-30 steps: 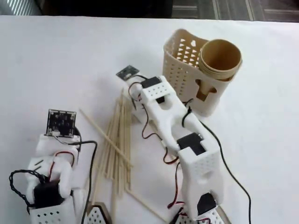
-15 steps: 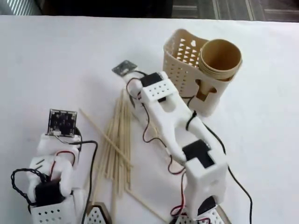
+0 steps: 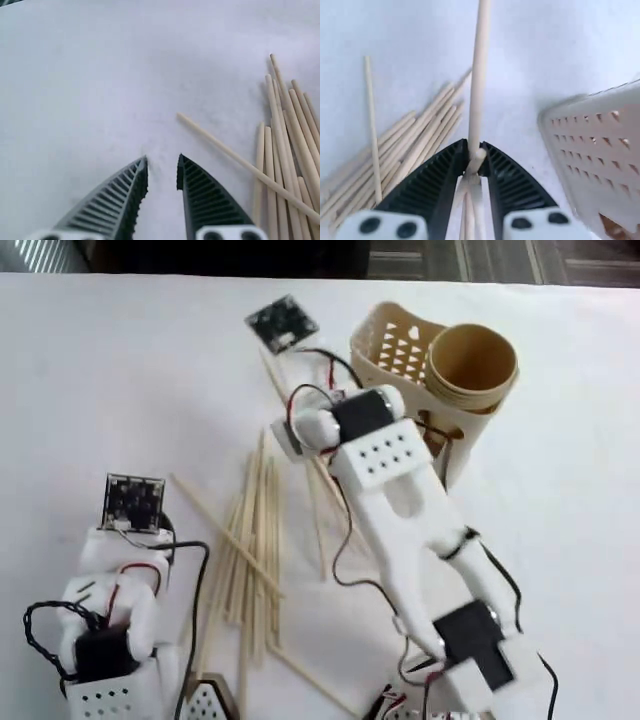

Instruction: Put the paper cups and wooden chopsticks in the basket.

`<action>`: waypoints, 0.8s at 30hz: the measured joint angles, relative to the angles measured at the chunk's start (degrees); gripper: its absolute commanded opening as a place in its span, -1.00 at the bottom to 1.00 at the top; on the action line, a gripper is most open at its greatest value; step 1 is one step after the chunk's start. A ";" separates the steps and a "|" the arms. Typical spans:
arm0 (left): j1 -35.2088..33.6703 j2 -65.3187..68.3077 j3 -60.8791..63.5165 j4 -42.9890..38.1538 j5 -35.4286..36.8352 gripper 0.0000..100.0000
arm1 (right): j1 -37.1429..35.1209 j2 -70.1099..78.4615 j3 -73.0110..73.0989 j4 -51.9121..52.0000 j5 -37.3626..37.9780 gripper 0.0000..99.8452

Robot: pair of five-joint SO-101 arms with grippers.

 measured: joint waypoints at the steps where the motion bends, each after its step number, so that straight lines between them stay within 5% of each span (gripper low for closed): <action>1: 0.00 0.00 0.00 0.00 0.00 -0.77 | 0.00 -1.41 0.00 -0.79 -0.53 -0.96; 12: 0.00 -0.09 0.62 0.00 0.00 -0.77 | 0.00 -9.58 0.00 -11.87 -12.57 -0.96; 24: 0.00 0.00 0.97 0.00 0.00 -0.77 | 9.23 -14.77 0.09 -34.20 -8.97 -0.96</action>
